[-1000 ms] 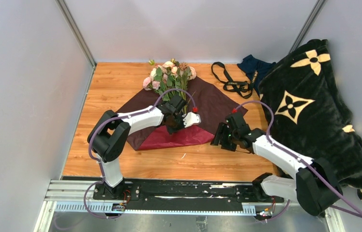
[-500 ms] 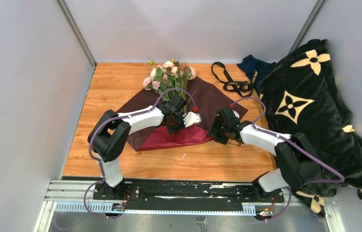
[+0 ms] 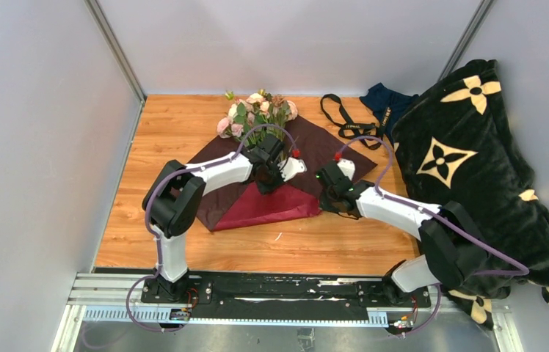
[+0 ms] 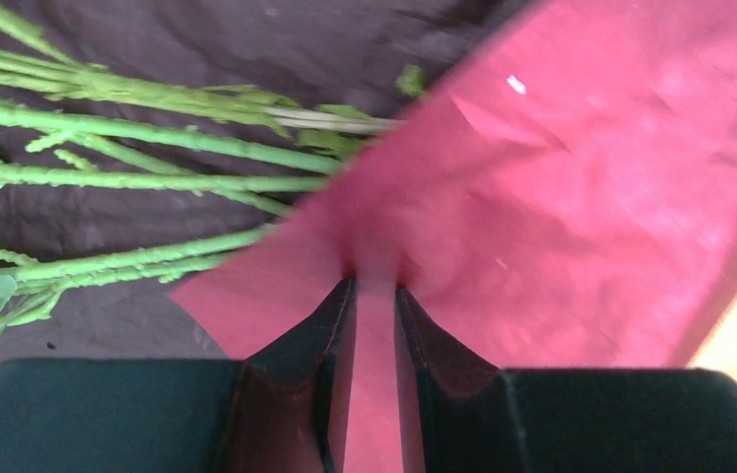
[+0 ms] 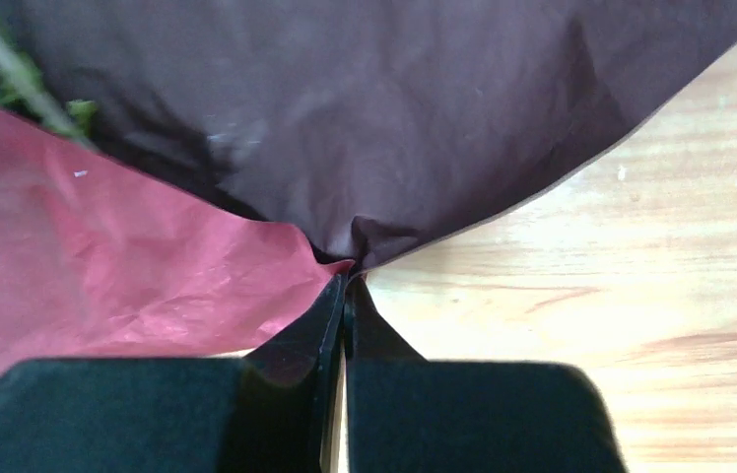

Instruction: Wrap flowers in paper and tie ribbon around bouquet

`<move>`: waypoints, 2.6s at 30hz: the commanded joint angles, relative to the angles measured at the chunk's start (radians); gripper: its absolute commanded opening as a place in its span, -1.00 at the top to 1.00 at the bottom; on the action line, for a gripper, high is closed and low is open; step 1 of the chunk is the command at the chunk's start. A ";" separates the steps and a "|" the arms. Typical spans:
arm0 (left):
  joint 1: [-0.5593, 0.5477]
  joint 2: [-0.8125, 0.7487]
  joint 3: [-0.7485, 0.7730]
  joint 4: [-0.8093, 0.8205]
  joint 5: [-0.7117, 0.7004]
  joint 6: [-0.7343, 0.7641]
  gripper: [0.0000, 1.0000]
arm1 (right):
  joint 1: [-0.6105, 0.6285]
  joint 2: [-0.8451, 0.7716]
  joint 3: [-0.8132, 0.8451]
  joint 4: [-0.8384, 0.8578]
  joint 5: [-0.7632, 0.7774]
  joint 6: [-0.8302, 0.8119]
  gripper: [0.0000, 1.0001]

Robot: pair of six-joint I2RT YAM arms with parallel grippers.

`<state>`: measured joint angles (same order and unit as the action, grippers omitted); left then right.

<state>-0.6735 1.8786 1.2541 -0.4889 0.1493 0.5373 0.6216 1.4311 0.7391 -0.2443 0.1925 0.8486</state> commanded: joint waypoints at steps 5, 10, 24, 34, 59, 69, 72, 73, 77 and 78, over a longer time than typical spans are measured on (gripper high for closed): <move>0.080 0.112 0.094 -0.062 0.081 -0.133 0.47 | 0.265 0.006 0.204 -0.063 0.402 -0.425 1.00; 0.080 0.124 0.096 -0.069 0.083 -0.141 0.47 | 0.353 0.053 0.286 0.003 0.474 -0.644 1.00; 0.086 0.154 0.126 -0.101 0.063 -0.171 0.46 | 0.201 -0.144 -0.105 0.266 0.042 -0.143 -0.33; 0.086 0.145 0.107 -0.084 0.073 -0.177 0.46 | 0.202 -0.204 -0.280 0.512 0.053 0.093 -0.55; 0.089 0.133 0.148 -0.105 0.053 -0.127 0.43 | 0.249 0.053 -0.022 0.196 0.261 -0.123 1.00; 0.163 0.197 0.237 -0.147 0.179 -0.179 0.33 | 0.510 0.262 0.254 0.097 0.615 -0.775 1.00; 0.193 0.181 0.252 -0.158 0.222 -0.188 0.29 | 0.539 0.288 0.254 0.162 0.573 -0.922 1.00; 0.214 0.171 0.263 -0.163 0.243 -0.191 0.24 | 0.546 0.304 0.261 0.163 0.588 -0.950 1.00; 0.308 0.135 0.344 -0.216 0.297 -0.224 0.05 | 0.559 0.345 0.285 0.153 0.596 -0.997 1.00; 0.330 0.124 0.363 -0.227 0.317 -0.237 0.03 | 0.563 0.351 0.287 0.157 0.590 -1.009 1.00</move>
<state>-0.4332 2.0491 1.5272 -0.6621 0.3672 0.3481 1.1629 1.7493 0.9974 -0.0971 0.7486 -0.0147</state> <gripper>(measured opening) 0.455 0.010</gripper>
